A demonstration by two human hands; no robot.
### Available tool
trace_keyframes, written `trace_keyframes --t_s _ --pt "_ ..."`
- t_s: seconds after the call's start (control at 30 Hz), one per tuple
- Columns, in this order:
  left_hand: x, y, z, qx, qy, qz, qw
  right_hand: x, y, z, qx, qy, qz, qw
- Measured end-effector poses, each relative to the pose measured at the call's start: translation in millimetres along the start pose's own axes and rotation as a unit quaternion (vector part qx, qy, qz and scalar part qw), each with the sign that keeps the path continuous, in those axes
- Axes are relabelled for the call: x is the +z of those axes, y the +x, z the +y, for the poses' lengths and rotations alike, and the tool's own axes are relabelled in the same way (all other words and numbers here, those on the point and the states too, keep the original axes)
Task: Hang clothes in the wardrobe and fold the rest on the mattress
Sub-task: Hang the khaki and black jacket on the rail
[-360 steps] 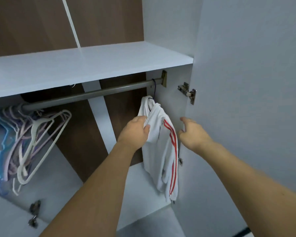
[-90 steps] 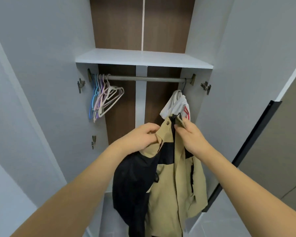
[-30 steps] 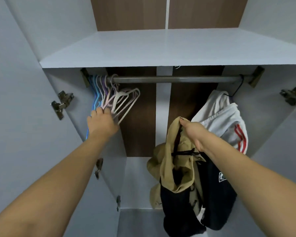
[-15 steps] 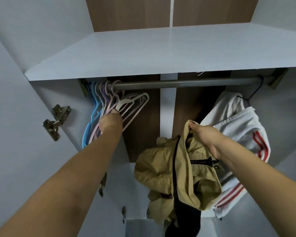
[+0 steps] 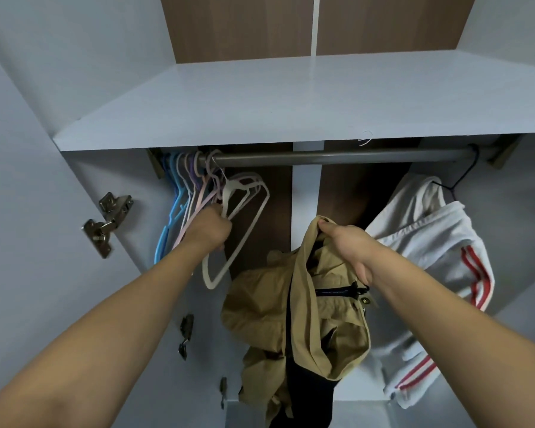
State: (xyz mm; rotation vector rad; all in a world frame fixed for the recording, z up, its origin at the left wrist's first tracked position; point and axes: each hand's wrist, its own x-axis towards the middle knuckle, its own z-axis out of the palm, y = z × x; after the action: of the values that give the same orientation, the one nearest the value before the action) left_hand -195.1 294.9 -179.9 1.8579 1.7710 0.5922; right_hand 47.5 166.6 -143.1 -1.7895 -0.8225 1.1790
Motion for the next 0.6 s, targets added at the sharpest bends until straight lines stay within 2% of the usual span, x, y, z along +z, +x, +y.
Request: trace_keyframes --t_s 0.07,0.13,0.2,0.27,0.37,0.6 --pt "-4.0 -2.1 8.7 -0.016 -0.14 0.011 0.99 2.0 1.9 1.7 -0.002 -0.01 -0.003 1.0" --pt "-8.7 -4.4 14.7 -0.015 -0.169 0.03 0.985 3.2 7.2 4.7 0.0 -0.015 -0.006 1.0" --pt "-10.6 -8.2 15.0 0.008 -0.125 0.041 0.991 4.0 10.6 7.5 0.007 -0.007 -0.006 1.0" --pt "-10.1 -18.4 13.9 0.05 -0.019 0.061 0.997 2.5 14.2 10.8 0.009 0.002 -0.001 1.0" --pt "-6.5 -42.9 20.1 0.105 0.119 0.057 0.986 -2.9 19.2 16.7 0.021 0.019 -0.001 1.0" --pt "-9.8 -156.9 37.8 0.134 0.125 -0.012 0.983 -26.7 23.6 40.6 0.025 0.018 0.021 0.999"
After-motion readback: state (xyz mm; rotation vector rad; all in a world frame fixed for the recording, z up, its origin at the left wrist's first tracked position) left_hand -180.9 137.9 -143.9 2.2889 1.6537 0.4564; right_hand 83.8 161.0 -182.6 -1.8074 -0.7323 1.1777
